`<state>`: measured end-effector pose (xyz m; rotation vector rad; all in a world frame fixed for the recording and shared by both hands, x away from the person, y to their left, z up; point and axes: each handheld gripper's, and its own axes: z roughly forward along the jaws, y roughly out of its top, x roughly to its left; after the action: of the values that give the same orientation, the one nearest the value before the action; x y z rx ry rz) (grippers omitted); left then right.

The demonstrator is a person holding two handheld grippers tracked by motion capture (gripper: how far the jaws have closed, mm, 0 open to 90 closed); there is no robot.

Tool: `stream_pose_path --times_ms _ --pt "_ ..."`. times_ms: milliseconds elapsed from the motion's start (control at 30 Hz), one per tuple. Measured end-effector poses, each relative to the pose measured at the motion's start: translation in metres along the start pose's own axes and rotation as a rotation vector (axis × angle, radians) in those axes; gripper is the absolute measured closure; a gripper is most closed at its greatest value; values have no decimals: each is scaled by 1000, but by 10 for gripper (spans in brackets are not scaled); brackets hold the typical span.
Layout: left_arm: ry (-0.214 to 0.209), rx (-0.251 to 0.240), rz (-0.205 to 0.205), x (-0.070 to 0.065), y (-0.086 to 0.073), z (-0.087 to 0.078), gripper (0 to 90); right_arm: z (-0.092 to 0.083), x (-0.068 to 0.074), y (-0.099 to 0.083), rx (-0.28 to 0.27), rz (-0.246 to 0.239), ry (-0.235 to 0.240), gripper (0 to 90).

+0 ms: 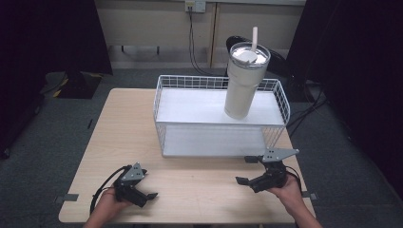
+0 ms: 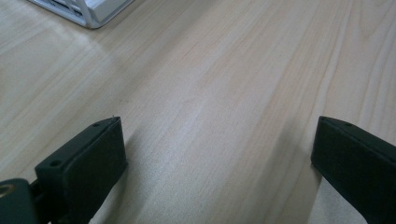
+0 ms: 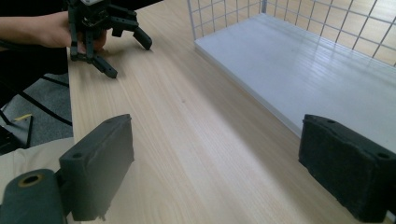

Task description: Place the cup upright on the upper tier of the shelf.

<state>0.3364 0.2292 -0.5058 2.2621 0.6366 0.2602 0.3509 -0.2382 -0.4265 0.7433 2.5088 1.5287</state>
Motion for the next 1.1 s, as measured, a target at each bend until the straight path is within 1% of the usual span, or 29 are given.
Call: stream_pose_path --times_ms 567,667,733,867,1033,1100 --pt "0 0 0 0 0 0 25 5 -8 -25 29 22 -17 100" --pt "0 0 0 0 0 0 25 7 -9 -30 36 16 -21 100" --pt "0 0 -1 0 0 0 25 9 -9 -35 49 18 -24 100" --pt "1 1 0 0 0 0 25 13 -10 -45 78 1 -51 97" --pt "1 0 -1 0 0 0 25 18 -13 -57 103 13 -48 98" --pt "1 0 -1 0 0 0 25 20 -13 -63 124 0 -58 97"
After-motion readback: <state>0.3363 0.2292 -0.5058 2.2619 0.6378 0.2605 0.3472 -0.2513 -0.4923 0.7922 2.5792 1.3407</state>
